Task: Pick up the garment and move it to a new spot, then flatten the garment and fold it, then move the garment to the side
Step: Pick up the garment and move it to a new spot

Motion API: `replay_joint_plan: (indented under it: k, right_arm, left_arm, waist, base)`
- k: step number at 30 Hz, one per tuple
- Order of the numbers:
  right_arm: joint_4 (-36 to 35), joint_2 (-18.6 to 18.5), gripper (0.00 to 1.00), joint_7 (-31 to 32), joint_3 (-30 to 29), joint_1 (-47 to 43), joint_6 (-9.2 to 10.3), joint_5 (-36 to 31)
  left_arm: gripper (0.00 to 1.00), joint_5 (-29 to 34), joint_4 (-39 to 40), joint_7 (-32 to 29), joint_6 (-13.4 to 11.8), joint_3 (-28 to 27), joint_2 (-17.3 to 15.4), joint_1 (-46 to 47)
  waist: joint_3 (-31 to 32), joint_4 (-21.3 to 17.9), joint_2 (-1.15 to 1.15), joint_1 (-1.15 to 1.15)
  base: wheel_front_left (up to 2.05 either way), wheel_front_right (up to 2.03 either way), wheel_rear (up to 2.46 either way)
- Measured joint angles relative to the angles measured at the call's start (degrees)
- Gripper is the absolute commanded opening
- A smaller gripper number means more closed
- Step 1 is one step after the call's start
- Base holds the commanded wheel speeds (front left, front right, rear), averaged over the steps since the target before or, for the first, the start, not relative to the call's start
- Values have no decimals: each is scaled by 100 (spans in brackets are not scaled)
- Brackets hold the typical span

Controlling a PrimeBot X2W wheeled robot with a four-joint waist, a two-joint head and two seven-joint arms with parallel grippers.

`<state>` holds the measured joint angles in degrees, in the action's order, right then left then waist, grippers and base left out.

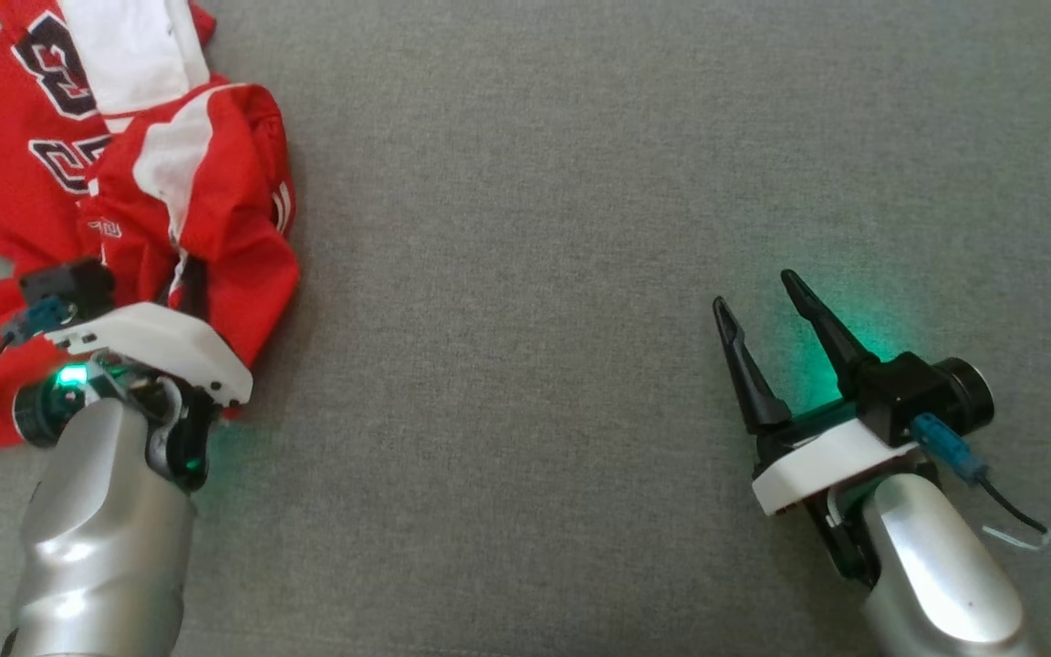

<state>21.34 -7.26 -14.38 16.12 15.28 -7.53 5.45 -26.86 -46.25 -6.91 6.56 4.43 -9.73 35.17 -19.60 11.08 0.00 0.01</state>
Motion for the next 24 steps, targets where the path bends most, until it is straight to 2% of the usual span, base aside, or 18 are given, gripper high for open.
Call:
replay_joint_plan:
  k: [5,9,13,18,20,21,24]
  right_arm:
    - [38,49,100,0,-10,-9,0,25]
    - [45,135,100,-1,-51,-147,0,120]
    - [66,219,100,-1,-58,-420,0,211]
    - [73,332,100,-1,-10,-573,0,315]
    - [65,348,100,-1,14,-576,0,347]
    - [65,348,100,-1,14,-576,0,347]
    - [49,360,100,-1,33,-639,0,365]
  left_arm:
    - [0,-113,-53,215,53,107,-96,-38]
    - [0,-208,544,310,57,129,-338,-138]
    - [0,-286,1631,27,57,210,-588,-396]
    - [0,-469,3371,-671,47,283,-811,-893]
    - [0,-609,4123,-987,45,302,-857,-1118]
    - [0,-609,4123,-987,45,302,-857,-1118]
    - [0,-832,5124,-1424,-12,449,-851,-1393]
  waist:
    - [261,-10,0,-1]
    - [583,-7,0,-2]
    - [935,-2,0,-2]
    - [1311,-92,0,-3]
    - [1401,-206,0,-3]
    - [1401,-206,0,-3]
    - [1510,-416,0,-2]
  base:
    - [0,0,0]
    - [0,0,0]
    - [0,0,0]
    - [0,0,0]
    - [0,0,0]
    - [0,0,0]
    - [0,0,0]
